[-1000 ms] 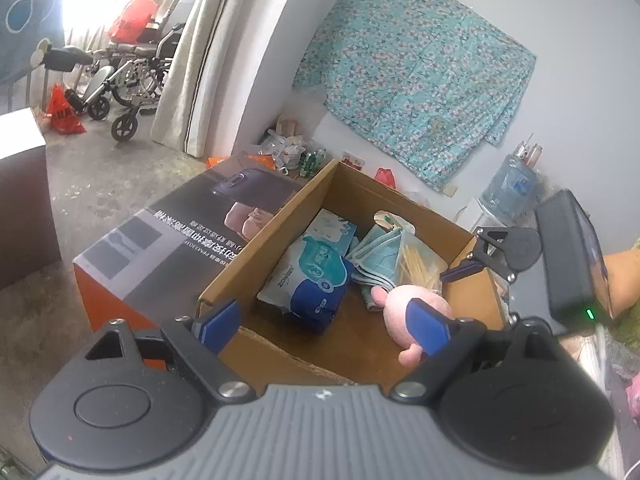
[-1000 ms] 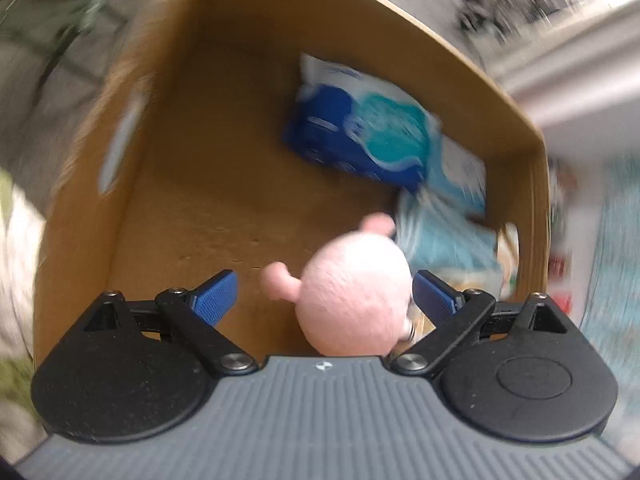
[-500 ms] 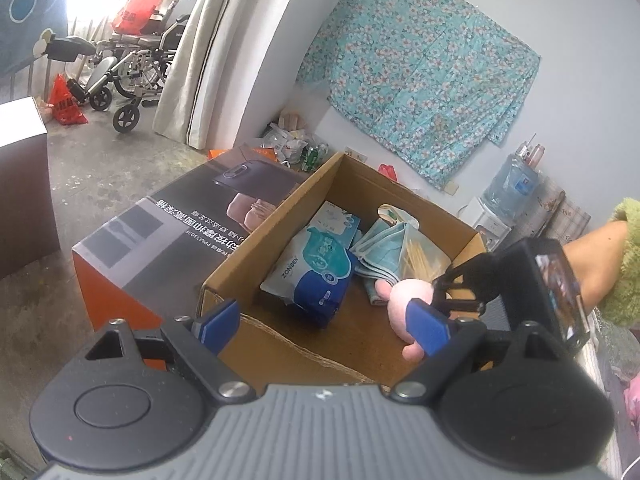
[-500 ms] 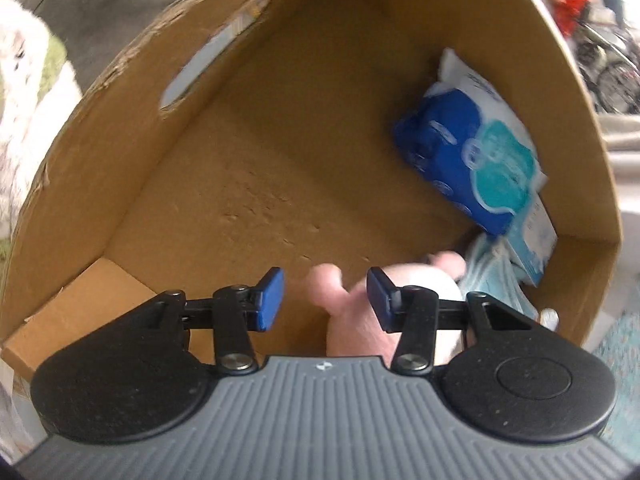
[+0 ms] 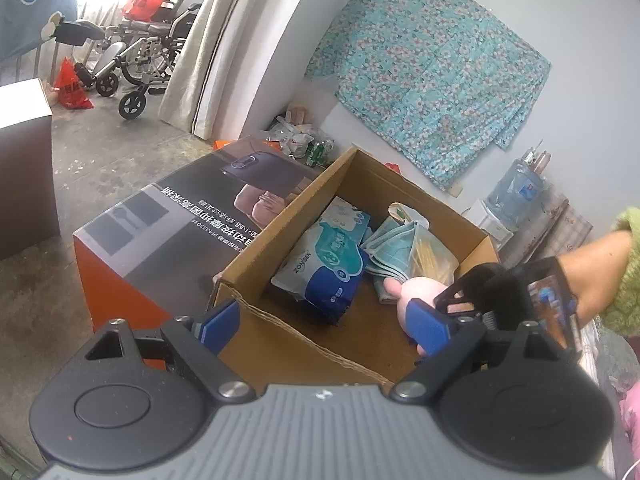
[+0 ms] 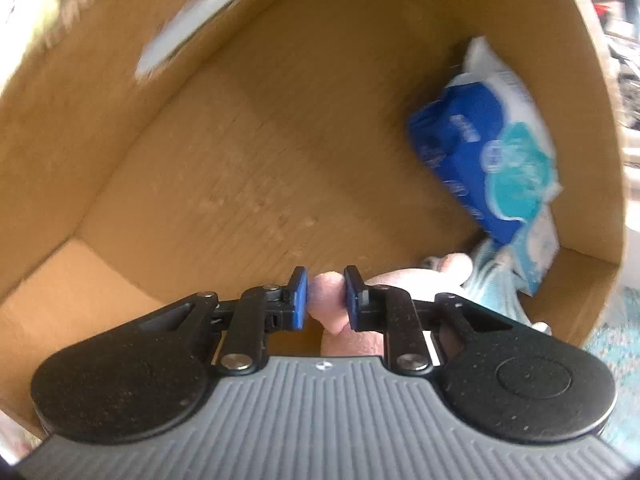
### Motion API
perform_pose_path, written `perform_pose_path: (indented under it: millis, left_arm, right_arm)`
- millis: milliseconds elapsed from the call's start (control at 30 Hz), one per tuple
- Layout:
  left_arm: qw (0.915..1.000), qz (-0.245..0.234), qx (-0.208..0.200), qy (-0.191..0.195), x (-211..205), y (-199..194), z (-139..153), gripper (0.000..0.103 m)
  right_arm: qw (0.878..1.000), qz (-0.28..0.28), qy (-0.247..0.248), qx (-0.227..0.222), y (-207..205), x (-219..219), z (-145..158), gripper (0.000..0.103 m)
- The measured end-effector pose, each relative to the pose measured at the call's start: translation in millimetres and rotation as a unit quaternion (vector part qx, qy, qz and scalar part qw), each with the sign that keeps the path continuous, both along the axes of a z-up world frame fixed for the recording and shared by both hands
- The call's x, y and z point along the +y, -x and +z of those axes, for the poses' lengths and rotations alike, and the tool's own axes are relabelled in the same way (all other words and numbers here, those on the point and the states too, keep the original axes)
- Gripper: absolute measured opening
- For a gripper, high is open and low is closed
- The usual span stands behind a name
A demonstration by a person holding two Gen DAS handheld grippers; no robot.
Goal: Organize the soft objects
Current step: 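Lower the doll into the cardboard box and open the right gripper, then withdraw the open right gripper up from the doll in the box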
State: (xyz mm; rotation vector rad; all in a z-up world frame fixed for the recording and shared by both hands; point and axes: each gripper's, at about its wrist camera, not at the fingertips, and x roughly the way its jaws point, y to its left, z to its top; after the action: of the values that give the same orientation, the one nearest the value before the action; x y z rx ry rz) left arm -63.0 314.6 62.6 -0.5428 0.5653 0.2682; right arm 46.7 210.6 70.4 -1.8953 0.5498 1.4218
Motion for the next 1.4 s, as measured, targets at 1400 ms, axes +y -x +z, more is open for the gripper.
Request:
perform_pose_path:
  millis: [1400]
  left_arm:
    - [0.9999, 0.006, -0.003, -0.009, -16, -13, 5, 0.091]
  right_arm:
    - [0.889, -0.329, -0.307, 0.082, -108, -29, 63, 0.048]
